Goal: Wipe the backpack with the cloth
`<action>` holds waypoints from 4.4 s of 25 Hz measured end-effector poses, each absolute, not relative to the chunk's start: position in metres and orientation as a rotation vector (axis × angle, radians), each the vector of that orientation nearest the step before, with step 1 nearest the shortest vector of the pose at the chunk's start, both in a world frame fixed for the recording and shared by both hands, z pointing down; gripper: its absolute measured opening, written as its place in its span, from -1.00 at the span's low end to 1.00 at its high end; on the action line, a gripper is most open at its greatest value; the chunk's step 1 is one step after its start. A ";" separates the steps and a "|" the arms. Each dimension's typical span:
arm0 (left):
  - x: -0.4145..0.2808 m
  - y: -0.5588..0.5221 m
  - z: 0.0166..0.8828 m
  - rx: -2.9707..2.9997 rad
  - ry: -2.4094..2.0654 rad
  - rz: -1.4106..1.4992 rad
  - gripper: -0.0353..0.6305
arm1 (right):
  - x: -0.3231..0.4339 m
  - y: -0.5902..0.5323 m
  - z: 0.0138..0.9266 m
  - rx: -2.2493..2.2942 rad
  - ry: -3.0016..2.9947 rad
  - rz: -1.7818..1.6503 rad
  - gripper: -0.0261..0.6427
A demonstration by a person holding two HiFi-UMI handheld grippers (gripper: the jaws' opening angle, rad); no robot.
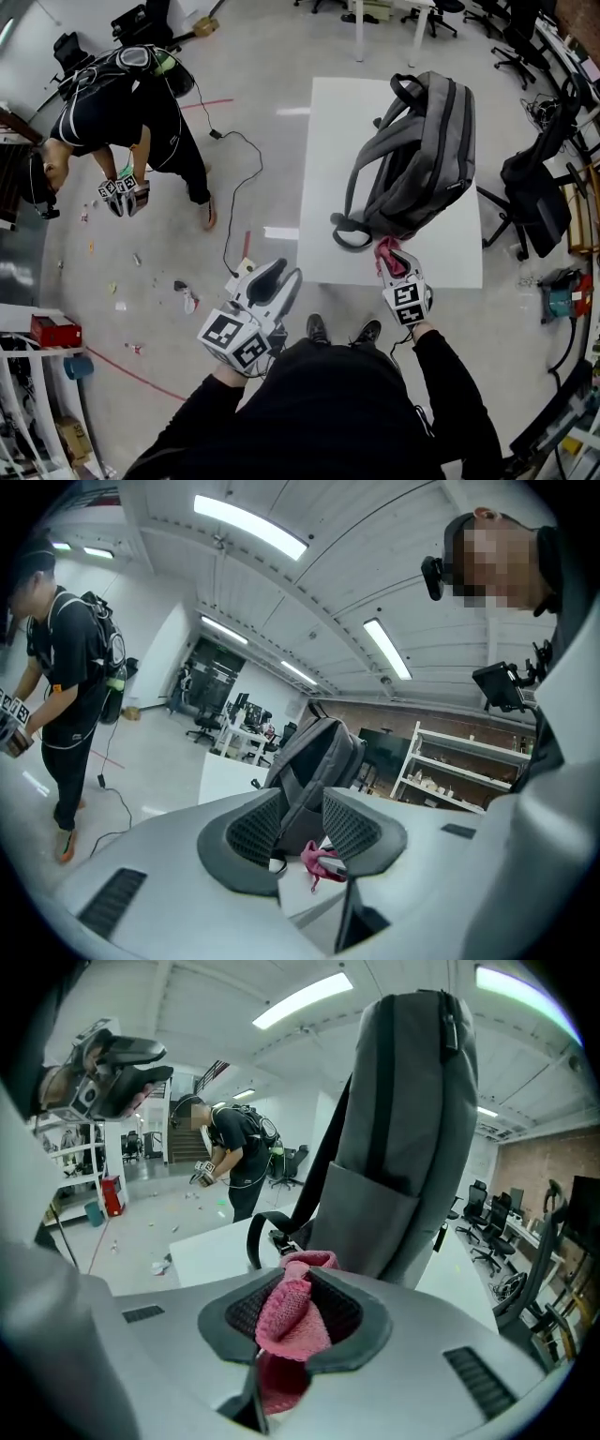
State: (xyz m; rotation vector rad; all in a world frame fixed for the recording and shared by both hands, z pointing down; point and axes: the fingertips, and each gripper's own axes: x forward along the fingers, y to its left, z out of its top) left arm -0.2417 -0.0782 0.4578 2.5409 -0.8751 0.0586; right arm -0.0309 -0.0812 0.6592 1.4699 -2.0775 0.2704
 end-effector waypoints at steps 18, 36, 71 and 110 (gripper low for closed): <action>-0.211 -0.075 0.456 2.532 -0.812 -0.017 -0.44 | -0.005 -0.097 0.327 1.921 -2.186 -0.412 -0.67; -0.239 -0.069 0.465 2.477 -0.875 -0.012 -0.44 | -0.062 -0.124 0.554 1.541 -2.134 0.112 -0.67; -0.254 -0.055 0.466 2.403 -0.956 0.049 -0.44 | -0.071 -0.129 0.670 1.426 -2.021 0.293 -0.67; -0.080 -0.027 0.408 2.594 -0.927 0.033 -0.44 | 0.049 -0.064 0.615 1.454 -2.228 0.266 -0.67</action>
